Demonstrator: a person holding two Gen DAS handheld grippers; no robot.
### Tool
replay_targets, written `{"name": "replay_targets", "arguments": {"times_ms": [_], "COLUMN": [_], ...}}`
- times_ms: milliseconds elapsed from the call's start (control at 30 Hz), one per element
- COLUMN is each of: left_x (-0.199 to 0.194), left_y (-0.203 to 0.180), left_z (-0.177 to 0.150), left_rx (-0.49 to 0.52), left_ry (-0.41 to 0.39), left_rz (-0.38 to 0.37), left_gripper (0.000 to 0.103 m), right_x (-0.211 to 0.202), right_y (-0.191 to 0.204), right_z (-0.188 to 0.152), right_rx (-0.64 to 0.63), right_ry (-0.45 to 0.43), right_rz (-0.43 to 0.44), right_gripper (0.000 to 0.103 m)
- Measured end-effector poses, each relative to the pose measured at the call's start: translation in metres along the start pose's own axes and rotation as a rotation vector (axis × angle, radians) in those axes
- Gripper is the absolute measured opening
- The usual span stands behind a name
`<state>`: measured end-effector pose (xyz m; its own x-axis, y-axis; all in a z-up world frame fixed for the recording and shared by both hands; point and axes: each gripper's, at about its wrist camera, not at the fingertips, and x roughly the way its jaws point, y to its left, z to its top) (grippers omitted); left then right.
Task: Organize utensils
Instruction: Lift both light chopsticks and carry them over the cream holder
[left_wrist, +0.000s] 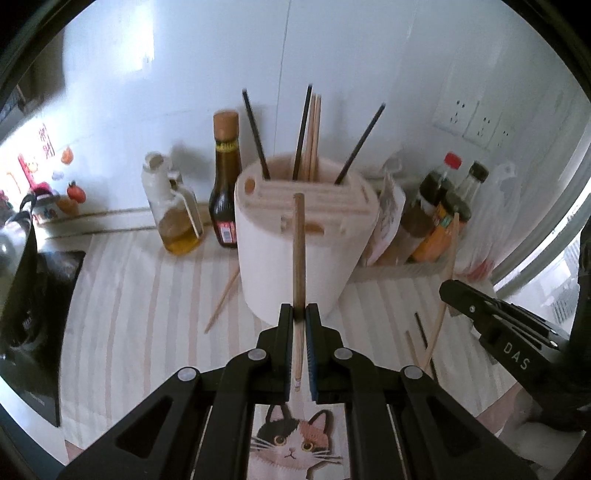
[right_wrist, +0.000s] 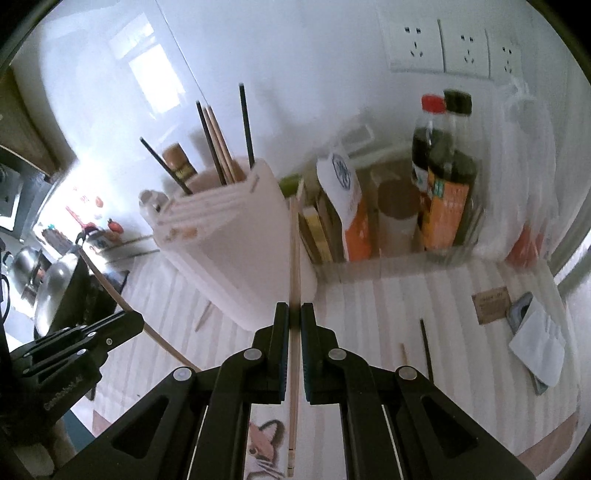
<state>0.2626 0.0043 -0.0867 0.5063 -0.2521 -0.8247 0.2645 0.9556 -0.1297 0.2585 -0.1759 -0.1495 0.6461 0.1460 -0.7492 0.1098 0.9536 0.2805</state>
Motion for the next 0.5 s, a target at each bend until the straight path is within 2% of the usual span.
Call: {"name": "replay_targets", "arguments": {"times_ms": [500], "left_x": [-0.051], "left_y": [-0.003], "left_z": [0.061], "left_rx": [-0.009], "left_ry": [-0.144], "left_rz": [-0.018], "left_gripper": [0.004], "right_x": [-0.042], "right_y": [0.024], "right_z": [0.069], "right_rx": [-0.045], "right_ry": [-0.148], "right_rz": [0.058], "right_gripper": [0.006]}}
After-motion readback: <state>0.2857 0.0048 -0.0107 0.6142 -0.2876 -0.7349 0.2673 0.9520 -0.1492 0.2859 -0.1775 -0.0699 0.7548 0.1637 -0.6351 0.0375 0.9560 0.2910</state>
